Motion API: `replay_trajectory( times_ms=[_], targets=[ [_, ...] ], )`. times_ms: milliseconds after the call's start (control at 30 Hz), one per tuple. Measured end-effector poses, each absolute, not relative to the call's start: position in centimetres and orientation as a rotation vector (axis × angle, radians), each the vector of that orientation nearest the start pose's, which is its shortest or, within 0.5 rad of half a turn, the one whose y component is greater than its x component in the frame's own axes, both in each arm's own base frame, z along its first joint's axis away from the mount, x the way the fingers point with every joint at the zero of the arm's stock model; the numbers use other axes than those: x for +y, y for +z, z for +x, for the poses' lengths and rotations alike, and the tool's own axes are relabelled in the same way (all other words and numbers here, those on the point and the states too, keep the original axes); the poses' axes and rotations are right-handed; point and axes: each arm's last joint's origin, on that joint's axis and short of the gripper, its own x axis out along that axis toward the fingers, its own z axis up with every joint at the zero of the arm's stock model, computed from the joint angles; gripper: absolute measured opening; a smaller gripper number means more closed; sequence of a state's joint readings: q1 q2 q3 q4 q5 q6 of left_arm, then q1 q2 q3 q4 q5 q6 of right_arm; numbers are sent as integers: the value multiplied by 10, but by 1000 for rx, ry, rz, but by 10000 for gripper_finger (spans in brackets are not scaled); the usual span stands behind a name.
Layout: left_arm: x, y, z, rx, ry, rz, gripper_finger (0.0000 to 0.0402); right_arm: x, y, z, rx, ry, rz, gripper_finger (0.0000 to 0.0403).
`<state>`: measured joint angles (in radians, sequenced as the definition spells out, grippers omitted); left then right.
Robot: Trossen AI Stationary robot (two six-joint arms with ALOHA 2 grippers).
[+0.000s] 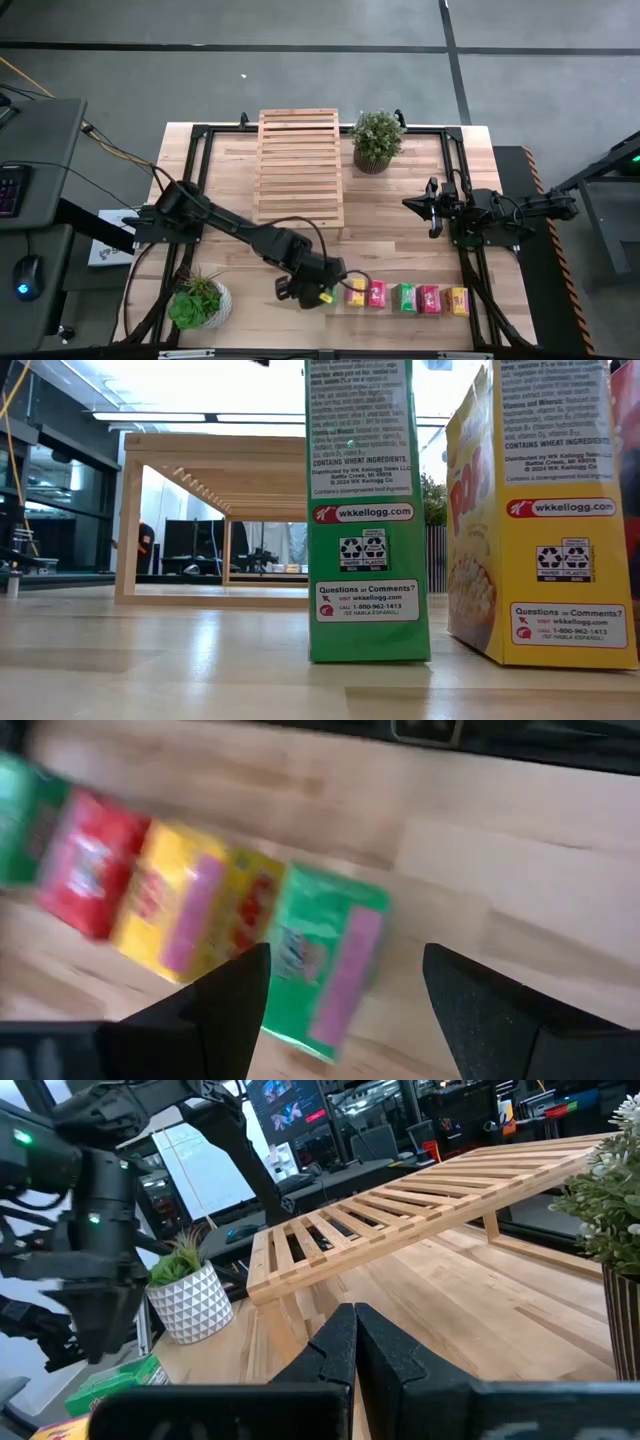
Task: Stack cereal on shelf
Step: Put the left green cereal box on the shelf
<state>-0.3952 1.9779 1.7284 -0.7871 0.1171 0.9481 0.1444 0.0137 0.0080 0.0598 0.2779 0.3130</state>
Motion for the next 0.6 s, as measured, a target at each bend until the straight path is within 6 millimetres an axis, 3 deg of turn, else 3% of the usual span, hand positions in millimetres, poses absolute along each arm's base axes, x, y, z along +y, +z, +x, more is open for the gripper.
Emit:
replay_trajectory(
  times_ms=[167,600],
  targets=[
    [-168,261,398,699,-878,1022,253,6,171,97,-74,-124,324,0],
    [-167,255,396,695,-970,1118,253,6,171,97,-73,-124,324,0]
  ],
)
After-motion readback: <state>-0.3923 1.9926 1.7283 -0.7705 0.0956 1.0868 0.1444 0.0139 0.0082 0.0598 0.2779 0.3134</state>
